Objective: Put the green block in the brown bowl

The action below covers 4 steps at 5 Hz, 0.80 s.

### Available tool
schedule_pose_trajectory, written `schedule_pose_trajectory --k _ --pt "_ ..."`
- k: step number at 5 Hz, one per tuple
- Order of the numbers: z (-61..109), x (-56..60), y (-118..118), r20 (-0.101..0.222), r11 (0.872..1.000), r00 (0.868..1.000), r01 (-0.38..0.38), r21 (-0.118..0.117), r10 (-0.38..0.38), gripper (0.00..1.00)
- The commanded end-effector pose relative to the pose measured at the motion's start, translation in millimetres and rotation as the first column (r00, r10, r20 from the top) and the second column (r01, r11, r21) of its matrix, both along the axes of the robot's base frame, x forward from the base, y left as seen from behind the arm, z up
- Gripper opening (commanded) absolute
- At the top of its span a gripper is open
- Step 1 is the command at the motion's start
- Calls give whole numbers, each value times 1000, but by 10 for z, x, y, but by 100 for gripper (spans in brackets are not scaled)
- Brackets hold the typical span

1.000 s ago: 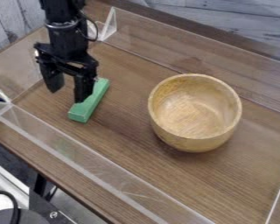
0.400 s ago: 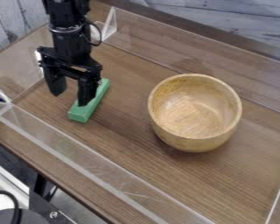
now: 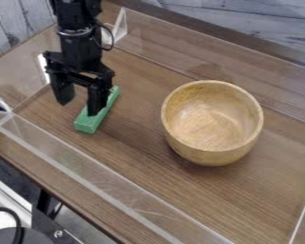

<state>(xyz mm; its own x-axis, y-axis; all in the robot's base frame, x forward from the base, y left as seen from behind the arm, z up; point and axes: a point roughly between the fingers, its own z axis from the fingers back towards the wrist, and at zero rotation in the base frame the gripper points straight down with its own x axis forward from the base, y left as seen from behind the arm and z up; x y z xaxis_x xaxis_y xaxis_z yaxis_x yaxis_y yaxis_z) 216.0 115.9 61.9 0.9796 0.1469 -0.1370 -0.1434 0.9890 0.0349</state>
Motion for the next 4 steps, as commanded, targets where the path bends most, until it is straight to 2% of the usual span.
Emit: schedule_pose_trajectory --k 1,4 --pt "122 95 24 51 1000 999 7 30 -9 100" --pt "122 111 51 68 999 998 -5 43 2 100"
